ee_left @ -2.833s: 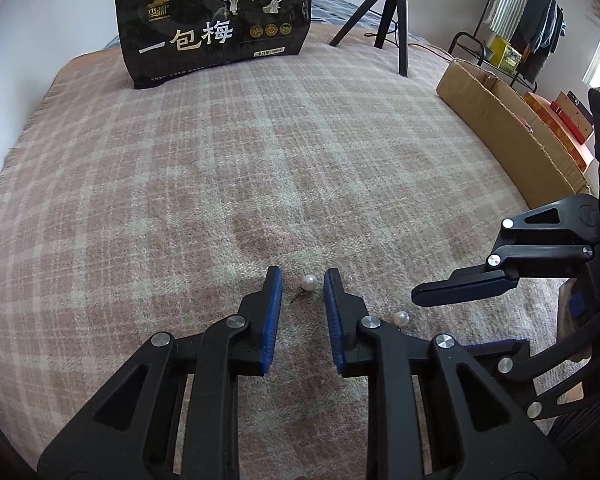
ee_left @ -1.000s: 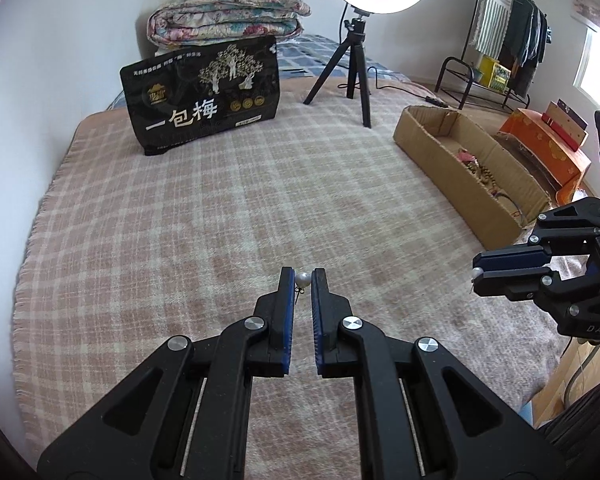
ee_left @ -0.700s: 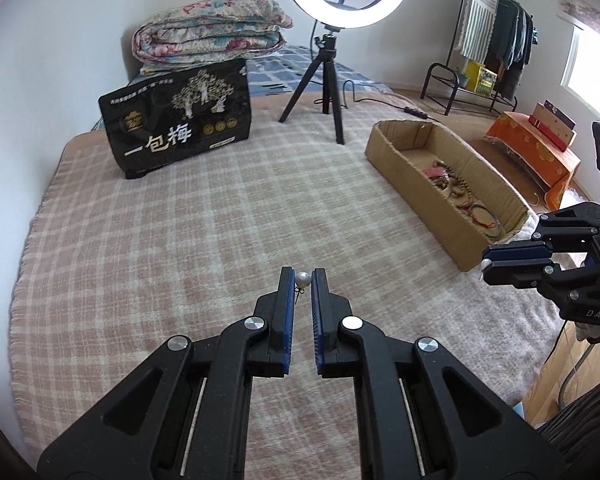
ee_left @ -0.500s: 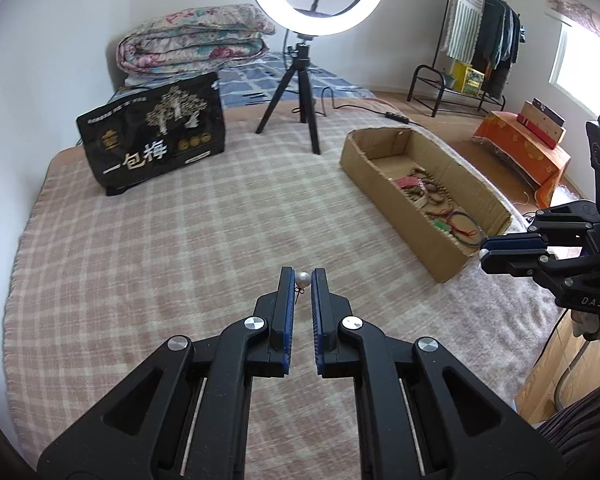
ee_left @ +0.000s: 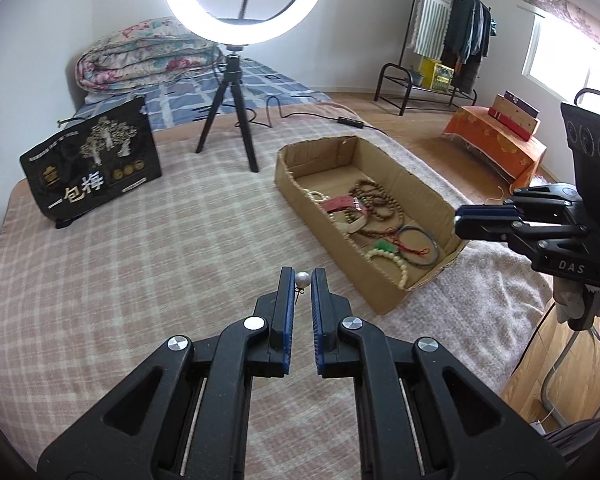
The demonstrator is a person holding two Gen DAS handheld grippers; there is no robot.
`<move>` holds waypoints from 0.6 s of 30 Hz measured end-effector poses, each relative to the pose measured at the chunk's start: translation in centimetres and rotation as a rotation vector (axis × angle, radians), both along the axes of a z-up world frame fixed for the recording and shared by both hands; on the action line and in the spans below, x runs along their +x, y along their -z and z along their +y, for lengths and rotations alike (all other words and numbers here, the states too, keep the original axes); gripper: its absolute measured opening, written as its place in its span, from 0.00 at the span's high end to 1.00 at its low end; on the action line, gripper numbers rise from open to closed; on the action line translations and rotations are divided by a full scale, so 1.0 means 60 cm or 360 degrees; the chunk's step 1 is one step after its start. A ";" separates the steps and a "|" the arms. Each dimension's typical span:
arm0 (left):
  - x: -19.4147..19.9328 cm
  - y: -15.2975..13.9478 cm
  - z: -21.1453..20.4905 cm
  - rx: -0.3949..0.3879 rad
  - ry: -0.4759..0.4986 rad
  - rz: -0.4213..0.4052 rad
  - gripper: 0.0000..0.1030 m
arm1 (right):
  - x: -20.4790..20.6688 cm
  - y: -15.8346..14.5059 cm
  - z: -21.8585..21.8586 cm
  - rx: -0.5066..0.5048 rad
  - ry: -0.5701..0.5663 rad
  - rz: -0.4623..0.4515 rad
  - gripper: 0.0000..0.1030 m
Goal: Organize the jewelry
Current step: 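Carry the pearl in the left tool and the pearl in the right tool over the box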
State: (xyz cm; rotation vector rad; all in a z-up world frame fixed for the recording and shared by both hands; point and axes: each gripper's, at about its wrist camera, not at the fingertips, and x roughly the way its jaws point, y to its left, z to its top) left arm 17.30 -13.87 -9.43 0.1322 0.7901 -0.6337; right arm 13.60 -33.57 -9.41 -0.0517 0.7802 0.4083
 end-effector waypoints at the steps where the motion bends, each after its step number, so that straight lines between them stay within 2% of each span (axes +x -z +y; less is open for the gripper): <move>1: -0.001 0.000 -0.010 0.0003 0.0015 -0.0001 0.94 | 0.002 -0.001 -0.007 0.0004 0.0012 -0.0002 0.91; 18: 0.012 0.013 -0.129 0.0019 0.0171 -0.0009 0.94 | 0.073 -0.003 -0.088 0.0050 0.0143 -0.0027 0.91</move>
